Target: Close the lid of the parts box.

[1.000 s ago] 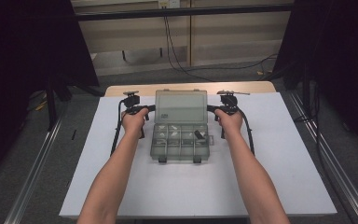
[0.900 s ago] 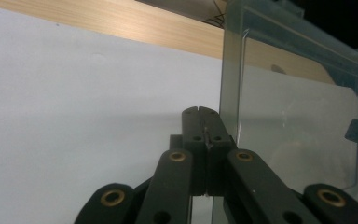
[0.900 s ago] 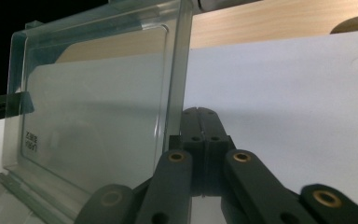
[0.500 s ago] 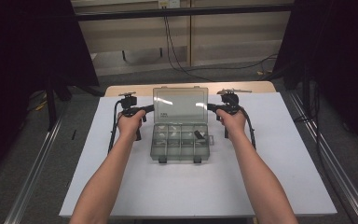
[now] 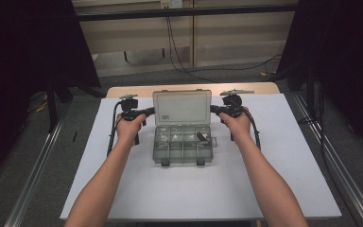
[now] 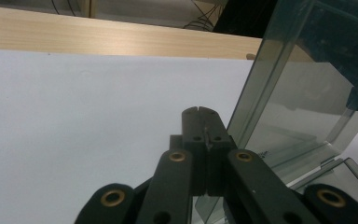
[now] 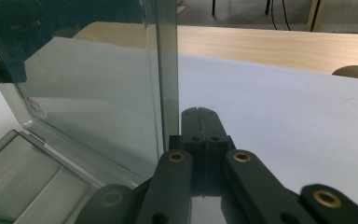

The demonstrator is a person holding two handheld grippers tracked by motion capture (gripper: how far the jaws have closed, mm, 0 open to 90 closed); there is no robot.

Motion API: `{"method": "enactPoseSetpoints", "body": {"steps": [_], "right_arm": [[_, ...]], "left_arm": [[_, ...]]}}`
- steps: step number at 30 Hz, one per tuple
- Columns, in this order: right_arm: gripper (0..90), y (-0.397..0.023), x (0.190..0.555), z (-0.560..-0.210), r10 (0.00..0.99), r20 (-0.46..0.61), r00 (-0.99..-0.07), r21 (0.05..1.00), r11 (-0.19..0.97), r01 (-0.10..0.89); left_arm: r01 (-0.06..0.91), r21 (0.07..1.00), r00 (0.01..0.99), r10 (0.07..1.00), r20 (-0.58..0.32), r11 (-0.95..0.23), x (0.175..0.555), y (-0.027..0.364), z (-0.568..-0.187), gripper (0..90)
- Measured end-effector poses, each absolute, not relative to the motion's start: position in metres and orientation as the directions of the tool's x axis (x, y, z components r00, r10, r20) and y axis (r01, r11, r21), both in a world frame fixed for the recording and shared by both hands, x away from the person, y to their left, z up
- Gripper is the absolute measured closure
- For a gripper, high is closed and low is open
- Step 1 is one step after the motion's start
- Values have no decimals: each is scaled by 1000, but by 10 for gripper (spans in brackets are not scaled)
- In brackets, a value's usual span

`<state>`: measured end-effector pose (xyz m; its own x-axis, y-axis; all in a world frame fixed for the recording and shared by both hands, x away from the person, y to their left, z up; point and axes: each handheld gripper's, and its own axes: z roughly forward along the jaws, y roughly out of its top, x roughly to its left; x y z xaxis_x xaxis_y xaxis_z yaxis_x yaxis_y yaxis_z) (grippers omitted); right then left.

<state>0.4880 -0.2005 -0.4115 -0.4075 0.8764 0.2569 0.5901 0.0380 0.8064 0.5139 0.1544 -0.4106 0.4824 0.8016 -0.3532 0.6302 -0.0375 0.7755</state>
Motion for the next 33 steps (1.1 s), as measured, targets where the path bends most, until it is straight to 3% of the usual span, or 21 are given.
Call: {"method": "enactPoseSetpoints", "body": {"steps": [11, 33], "right_arm": [[900, -200, 476, -404, 865, 221, -450, 809, 95, 580], [900, -193, 458, -399, 882, 146, -448, 807, 155, 570]], "left_arm": [[612, 786, 499, 812, -303, -83, 501, 153, -403, 900], [596, 794, 508, 823, -254, -123, 482, 152, -399, 900]]}}
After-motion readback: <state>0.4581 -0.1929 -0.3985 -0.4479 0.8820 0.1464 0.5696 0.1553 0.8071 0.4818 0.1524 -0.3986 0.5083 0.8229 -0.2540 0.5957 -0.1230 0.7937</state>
